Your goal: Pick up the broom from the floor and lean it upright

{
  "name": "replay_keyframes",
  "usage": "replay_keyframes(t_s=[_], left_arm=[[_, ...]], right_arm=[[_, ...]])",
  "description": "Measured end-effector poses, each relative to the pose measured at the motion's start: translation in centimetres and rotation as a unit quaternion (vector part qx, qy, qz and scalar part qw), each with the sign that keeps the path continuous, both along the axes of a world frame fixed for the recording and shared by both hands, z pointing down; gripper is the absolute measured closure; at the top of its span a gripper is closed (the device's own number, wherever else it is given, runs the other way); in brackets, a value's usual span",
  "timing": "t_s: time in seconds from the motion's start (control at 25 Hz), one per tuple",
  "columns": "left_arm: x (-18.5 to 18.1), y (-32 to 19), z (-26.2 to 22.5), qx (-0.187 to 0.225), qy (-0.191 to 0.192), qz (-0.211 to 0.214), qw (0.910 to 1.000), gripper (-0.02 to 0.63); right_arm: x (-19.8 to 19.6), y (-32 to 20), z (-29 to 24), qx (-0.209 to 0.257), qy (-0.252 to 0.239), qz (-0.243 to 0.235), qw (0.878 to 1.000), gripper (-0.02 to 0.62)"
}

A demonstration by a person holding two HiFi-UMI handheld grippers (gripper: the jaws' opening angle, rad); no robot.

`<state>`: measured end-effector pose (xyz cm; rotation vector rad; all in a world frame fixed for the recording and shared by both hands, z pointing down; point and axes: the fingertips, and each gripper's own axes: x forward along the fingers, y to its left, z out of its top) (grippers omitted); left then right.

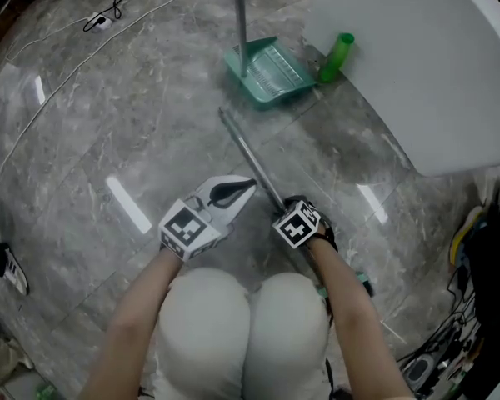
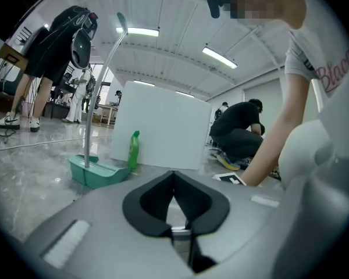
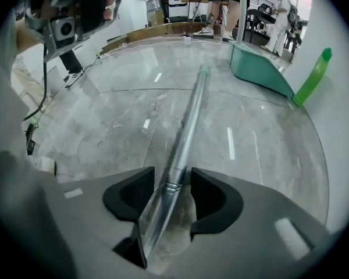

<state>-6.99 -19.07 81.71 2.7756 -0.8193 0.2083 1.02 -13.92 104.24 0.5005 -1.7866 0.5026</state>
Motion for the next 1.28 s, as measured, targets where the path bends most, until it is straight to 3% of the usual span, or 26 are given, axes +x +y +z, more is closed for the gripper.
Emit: replay_keyframes(t_s=[0.12, 0.24, 0.32, 0.68, 0.96, 1.28], left_arm=[[-0.6, -0.4, -0.2, 0.005, 0.0, -0.014, 0.9999, 0.606], [-1.2, -0.8, 0.0, 0.002, 0.004, -0.033, 0.9995, 0.606], [-1.1, -1.0, -0.5, 0.001, 0.01, -0.035, 0.9993, 0.606], [1.7, -1.0, -6.8, 0.009, 0.039, -0.02, 0.999, 0.606], [5.2, -0.4, -14.6, 0.037, 0.061, 0.013, 0.9974, 0.606], [12.0, -3.4, -19.2, 0.086, 0.08, 0.06, 0.9912, 0.606]], right_arm=[[0.5, -0.5, -0.2, -0.008, -0.003, 0.015, 1.0, 0.448], [0.8, -1.2, -0.7, 0.007, -0.016, 0.079, 0.997, 0.499], [0.8, -1.5, -1.8, 0.026, -0.038, 0.105, 0.993, 0.506], [3.8, -2.0, -12.7, 0.124, -0.118, 0.133, 0.976, 0.508], [8.4, -1.8, -22.2, 0.232, -0.156, 0.173, 0.944, 0.509], [14.8, -5.3, -31.1, 0.372, -0.183, 0.243, 0.877, 0.511]])
